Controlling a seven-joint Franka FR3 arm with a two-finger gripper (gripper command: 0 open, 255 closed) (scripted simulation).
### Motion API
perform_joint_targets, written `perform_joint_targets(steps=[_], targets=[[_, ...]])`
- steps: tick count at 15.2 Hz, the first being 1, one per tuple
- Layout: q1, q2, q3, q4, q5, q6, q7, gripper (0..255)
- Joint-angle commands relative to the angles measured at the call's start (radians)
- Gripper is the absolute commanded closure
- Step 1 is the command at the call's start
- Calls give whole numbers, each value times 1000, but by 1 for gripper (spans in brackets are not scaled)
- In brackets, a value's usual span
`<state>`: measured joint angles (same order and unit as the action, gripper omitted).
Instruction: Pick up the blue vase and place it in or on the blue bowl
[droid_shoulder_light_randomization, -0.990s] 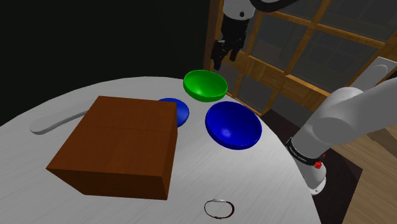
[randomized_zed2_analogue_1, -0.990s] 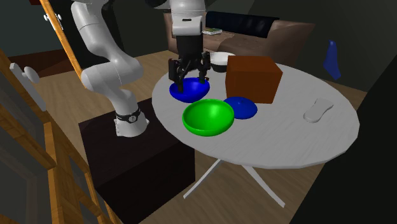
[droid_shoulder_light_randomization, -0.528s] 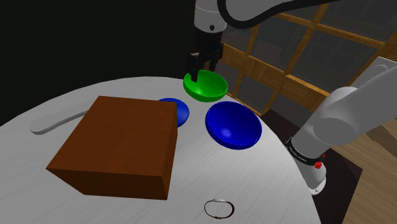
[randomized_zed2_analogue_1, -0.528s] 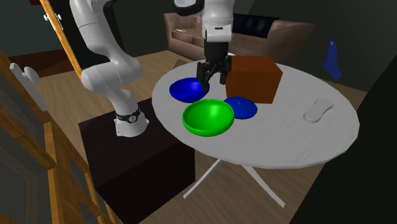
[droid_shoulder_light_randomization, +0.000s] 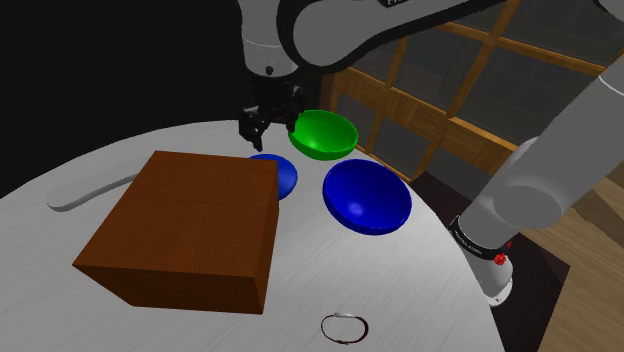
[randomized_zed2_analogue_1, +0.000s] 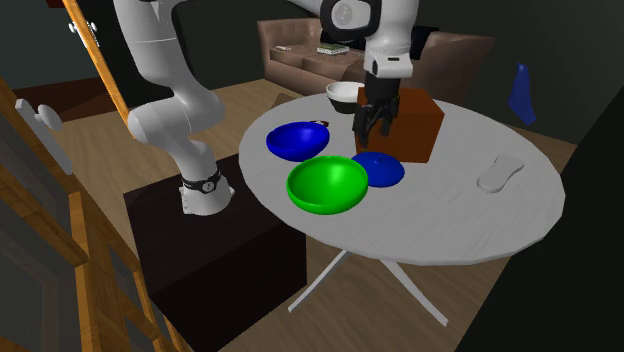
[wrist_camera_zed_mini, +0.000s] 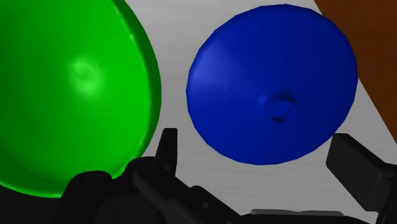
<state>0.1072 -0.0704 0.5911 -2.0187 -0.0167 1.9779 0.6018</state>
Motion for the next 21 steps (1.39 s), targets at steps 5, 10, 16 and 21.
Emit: perform_joint_targets(steps=[5,10,16,21], targets=[[26,120,34,51,-77,41,94,0],[28,144,32,12,-96,98,107,0],[28,144,32,12,-96,98,107,0],[28,144,32,12,-96,98,107,255]])
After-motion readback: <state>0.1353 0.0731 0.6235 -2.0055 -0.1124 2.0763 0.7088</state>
